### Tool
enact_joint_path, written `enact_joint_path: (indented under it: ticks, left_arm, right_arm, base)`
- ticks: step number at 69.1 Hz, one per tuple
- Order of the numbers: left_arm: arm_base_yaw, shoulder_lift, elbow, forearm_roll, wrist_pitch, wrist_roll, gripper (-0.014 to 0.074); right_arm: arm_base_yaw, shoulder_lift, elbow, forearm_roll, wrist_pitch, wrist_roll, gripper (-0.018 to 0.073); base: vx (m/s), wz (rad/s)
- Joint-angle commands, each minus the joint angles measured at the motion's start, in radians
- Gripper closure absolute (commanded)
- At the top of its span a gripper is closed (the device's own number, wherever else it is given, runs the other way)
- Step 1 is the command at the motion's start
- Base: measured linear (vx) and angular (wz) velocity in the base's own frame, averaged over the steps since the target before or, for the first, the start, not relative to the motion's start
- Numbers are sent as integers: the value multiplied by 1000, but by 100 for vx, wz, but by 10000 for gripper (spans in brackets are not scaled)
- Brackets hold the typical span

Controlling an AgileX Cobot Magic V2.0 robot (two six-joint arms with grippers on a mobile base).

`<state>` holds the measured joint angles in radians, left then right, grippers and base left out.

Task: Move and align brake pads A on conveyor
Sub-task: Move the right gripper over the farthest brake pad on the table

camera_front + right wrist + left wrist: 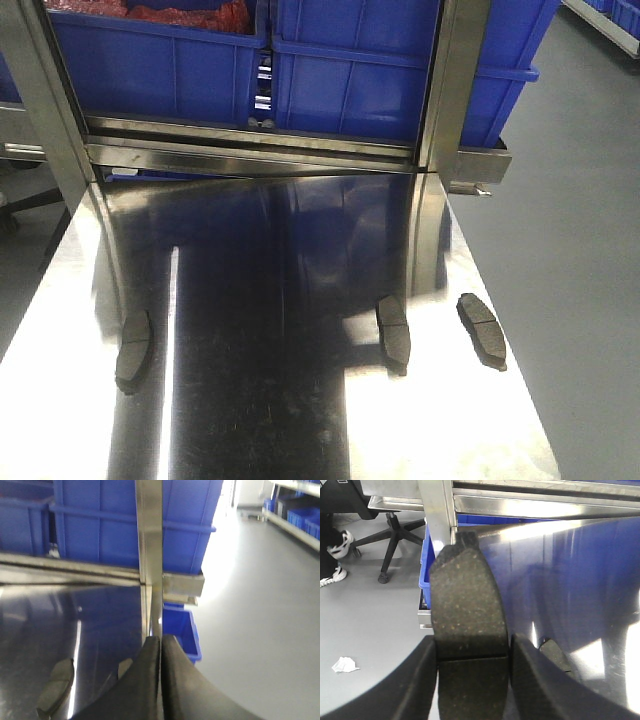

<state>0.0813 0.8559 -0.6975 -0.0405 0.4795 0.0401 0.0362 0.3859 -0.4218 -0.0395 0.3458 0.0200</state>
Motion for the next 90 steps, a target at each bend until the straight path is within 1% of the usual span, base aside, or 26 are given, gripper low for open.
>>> enact_joint_path:
  ticks: [1,12,19,21,25,32,33,40,47,55,73,83,90]
  left_arm:
    - [-3,-13,-27,-9,-78,0,482]
    - [-3,-13,-27,-9,-78,0,482]
    - [-3,-13,-27,-9,-78,0,482]
    - [-3,-13,-27,-9,-78,0,482]
    - [-3,-13,-27,-9,-78,0,482]
    - [-3,-13,-27,-9,-78,0,482]
    - [-3,-13,-27,-9,-78,0,482]
    - [-3,-13,-27,-9,-78,0,482]
    - [-3,-13,-27,-9,-78,0,482]
    - [-3,-13,-27,-9,-78,0,482]
    - [-3,-13,-27,-9,-78,0,482]
    - [-3,-13,-27,-9,-78,0,482]
    - [-3,-13,-27,-9,-78,0,482]
  right_arm:
    - [-5,103,-91,-15,-21,-10,564]
    - [-5,184,-95,-11,-30,-10,547]
    - [-5,191,-95,-7,-27,-10,476]
    - [-5,191,-95,-7,-30,-10,445]
    - [-5,191,-95,-7,-30,-10,349]
    - [-5,191,-95,-8,-22,-10,153]
    - [-5,191,-95,-8,-23,-10,112]
    - [-5,191,-95,-8,-23,-10,-53]
    - [-5,191,-95,-3,-42,-6,-137]
    - [-5,224,-106,14,-77,-3,-141]
    - [-5,555,-309,23,96,-13,-76]
    - [-4,750,-417,23,119,-39,-35]
    - [-4,870,-478,25,122,-59,-24]
  base:
    - [0,0]
    - [0,0]
    - [0,0]
    - [0,0]
    - [0,0]
    - [0,0]
    - [0,0]
    - [0,0]
    - [0,0]
    - [0,0]
    - [0,0]
    - [0,0]
    - [0,0]
